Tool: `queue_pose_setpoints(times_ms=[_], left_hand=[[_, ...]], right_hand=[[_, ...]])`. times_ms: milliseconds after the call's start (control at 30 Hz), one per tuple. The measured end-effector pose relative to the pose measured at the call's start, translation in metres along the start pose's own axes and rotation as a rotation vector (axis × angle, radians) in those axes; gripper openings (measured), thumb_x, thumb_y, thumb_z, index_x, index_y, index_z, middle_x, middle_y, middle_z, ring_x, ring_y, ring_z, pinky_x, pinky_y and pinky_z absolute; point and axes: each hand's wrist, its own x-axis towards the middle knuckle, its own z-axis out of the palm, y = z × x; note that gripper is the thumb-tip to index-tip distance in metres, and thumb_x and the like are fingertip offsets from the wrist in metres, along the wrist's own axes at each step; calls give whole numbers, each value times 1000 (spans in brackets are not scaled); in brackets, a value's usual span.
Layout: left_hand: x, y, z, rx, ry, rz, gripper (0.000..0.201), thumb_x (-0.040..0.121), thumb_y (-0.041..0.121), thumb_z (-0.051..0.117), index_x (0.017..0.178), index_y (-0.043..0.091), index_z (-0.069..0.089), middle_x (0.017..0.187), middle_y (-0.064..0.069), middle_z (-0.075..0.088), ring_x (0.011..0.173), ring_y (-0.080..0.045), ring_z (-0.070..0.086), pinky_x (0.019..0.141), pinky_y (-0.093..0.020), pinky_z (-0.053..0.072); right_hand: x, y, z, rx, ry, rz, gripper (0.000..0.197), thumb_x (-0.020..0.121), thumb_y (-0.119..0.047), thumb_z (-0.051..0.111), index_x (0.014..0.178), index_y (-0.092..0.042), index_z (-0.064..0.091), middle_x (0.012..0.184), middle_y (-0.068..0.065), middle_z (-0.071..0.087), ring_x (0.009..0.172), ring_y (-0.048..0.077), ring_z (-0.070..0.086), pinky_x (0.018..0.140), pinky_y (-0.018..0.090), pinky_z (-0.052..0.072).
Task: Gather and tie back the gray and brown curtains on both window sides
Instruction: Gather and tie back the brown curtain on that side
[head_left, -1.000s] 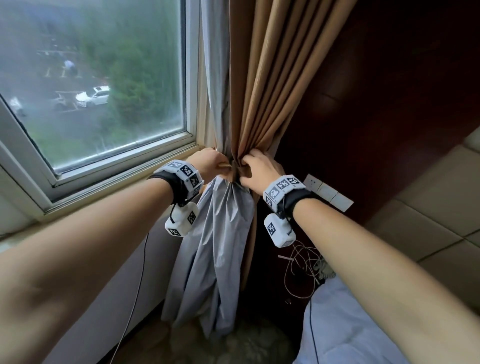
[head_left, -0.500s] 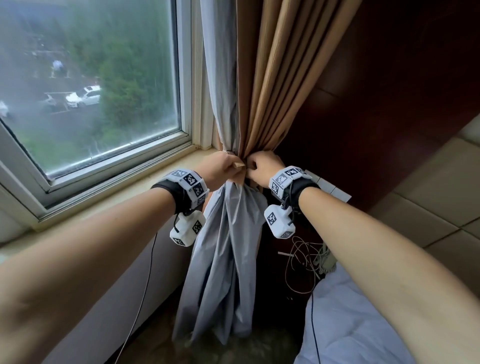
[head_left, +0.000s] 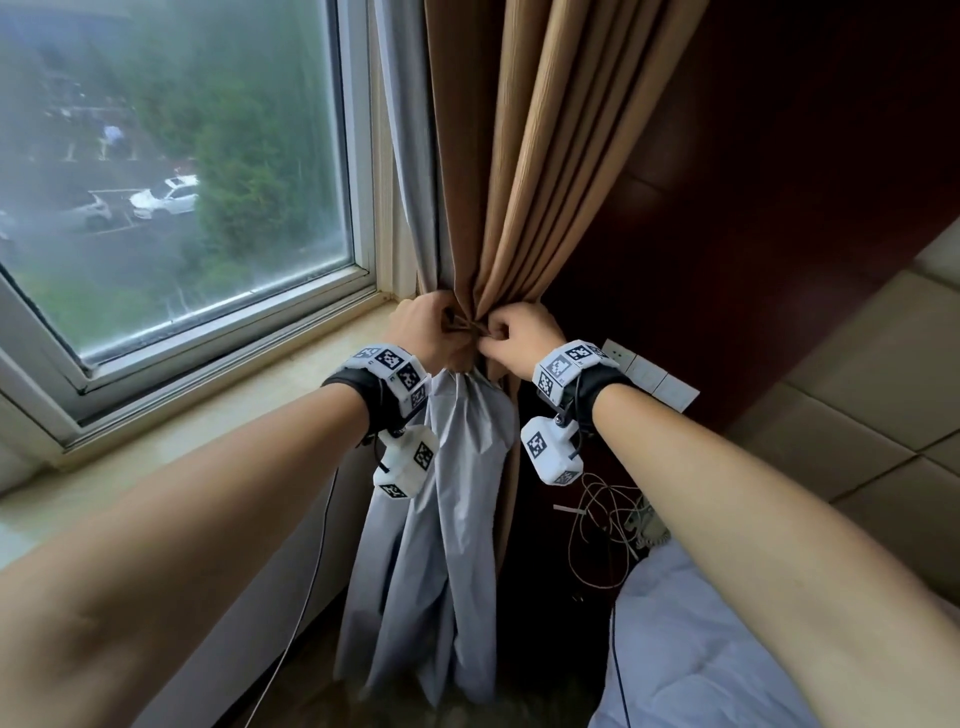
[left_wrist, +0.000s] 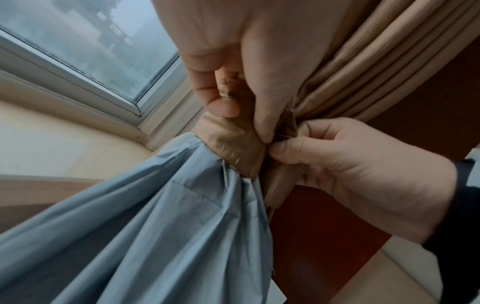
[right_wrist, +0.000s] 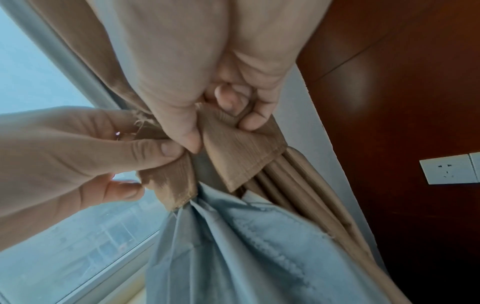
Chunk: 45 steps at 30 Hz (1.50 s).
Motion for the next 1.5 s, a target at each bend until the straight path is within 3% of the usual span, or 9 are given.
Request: queue_pose_setpoints(times_ms=[167, 367, 533, 633, 733, 1033, 1233, 1367, 1500], left_hand=[[2, -2, -3, -114, -112, -18, 18, 77, 29, 78, 82, 12, 75, 68, -7, 65, 72, -27, 63, 59, -33, 45], [1, 7, -2, -81, -152, 98, 18, 87, 13, 66, 101, 12, 76, 100, -8, 74, 95, -28, 66, 84, -33, 51], [1, 7, -2, 173, -295, 145, 17, 94, 19, 55, 104, 17, 68, 90, -4, 65, 82, -29, 61, 73, -32, 47], [-2, 5, 1, 318, -385, 188, 11, 91, 15, 54, 84, 12, 61, 72, -6, 58, 64, -26, 54, 59, -30, 40], [0, 1, 4, 308, -383, 79, 11, 90, 17, 56, 82, 22, 62, 80, -6, 63, 74, -26, 60, 66, -31, 48], [5, -8, -5, 23, -197, -110, 15, 85, 24, 67, 93, 14, 75, 83, -8, 66, 76, -22, 56, 63, -24, 36], [-9, -5, 1, -469, -138, -166, 19, 87, 5, 65, 74, 18, 69, 56, 6, 68, 52, -6, 66, 63, -29, 58], [-5, -6, 6, -541, 78, -245, 8, 66, 18, 74, 67, 25, 69, 66, -3, 72, 59, -19, 71, 62, -37, 60], [-6, 1, 12, -414, 187, -230, 12, 65, 24, 76, 77, 22, 72, 69, 4, 71, 67, -14, 67, 61, -27, 52]], right_hand=[[4, 7, -2, 35, 28, 26, 38, 77, -18, 71, 53, -18, 41, 57, 4, 47, 61, 20, 44, 51, 27, 25], [11, 10, -3, 44, -16, 20, 21, 79, -14, 69, 65, -10, 53, 66, 11, 53, 67, 22, 48, 59, 30, 33], [18, 14, -1, 50, -65, 8, 39, 81, -16, 71, 55, -18, 42, 58, 1, 46, 68, 19, 47, 58, 29, 29], [20, 14, 0, 86, -62, 15, 44, 82, -23, 73, 54, -19, 40, 55, -2, 43, 64, 17, 45, 58, 30, 30], [22, 12, 3, 94, -63, 14, 46, 82, -29, 74, 54, -18, 39, 54, -1, 42, 63, 18, 44, 59, 31, 30], [27, 11, 2, 86, -81, 3, 43, 84, -30, 72, 56, -17, 42, 63, 4, 49, 67, 19, 50, 63, 31, 35], [33, 12, 4, 123, -54, 49, 46, 83, -28, 72, 55, -18, 37, 55, -3, 38, 62, 16, 41, 59, 30, 31], [36, 9, 6, 96, -70, 45, 45, 83, -27, 72, 55, -17, 38, 57, -2, 42, 61, 15, 40, 58, 29, 30], [40, 9, 7, 105, -71, 34, 45, 83, -24, 72, 54, -17, 38, 55, -2, 42, 58, 14, 38, 52, 29, 28]])
